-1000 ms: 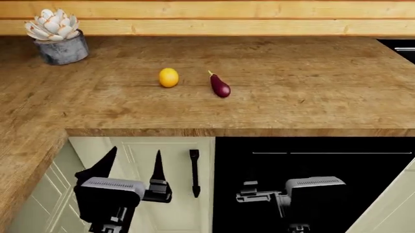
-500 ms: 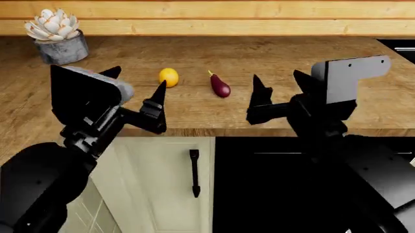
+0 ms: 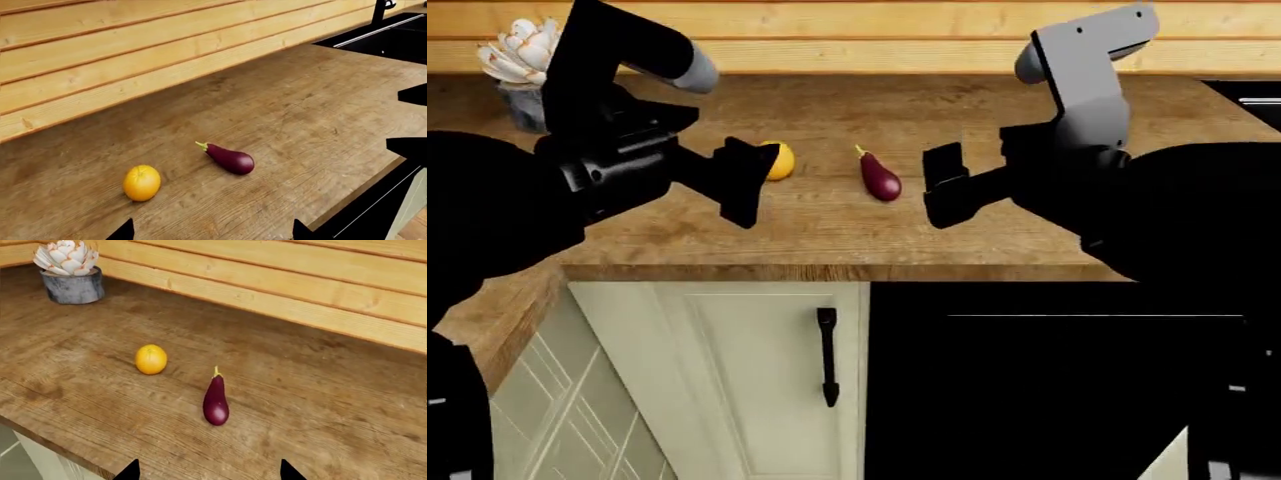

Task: Pick the eggplant, orange from the counter and place them in the cabinet. Then close the cabinet.

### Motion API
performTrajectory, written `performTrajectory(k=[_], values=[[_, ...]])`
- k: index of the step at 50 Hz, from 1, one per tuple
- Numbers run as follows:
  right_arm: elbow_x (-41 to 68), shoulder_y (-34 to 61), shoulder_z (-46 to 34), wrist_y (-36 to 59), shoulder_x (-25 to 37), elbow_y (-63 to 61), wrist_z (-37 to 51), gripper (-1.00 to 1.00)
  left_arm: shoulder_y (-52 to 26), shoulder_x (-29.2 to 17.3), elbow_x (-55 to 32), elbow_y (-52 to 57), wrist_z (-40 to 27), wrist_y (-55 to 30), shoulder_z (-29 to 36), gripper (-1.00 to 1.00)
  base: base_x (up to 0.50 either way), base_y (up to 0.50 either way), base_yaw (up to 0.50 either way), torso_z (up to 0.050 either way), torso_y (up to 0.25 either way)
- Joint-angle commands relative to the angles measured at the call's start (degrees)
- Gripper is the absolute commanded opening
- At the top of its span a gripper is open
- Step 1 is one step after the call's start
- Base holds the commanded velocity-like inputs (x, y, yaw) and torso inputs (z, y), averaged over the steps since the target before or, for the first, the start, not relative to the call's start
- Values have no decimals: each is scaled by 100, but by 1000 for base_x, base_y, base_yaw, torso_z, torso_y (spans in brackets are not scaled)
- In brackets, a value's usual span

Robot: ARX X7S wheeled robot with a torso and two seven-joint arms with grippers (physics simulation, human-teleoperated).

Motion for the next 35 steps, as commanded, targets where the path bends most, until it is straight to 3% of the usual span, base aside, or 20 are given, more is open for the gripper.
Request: performTrajectory(k=[1, 9, 21, 35], values=[[542, 41, -276, -27, 237, 57, 396, 100, -82, -137, -237, 19, -133, -194, 95, 100, 0, 0, 0, 0, 0], [366, 157, -534, -425, 368, -48, 148, 100, -35, -220, -288, 60, -153, -66, 209, 100, 27, 0, 0, 0, 0], [175, 285, -815, -762, 443, -63, -111, 100, -14, -325, -305, 45, -153, 107, 363, 100, 326, 0, 0, 0, 0], [143, 310, -912, -848, 488, -131, -76, 100, 14, -394, -403, 168, -216, 161, 388, 100, 334, 226, 0, 0, 0]])
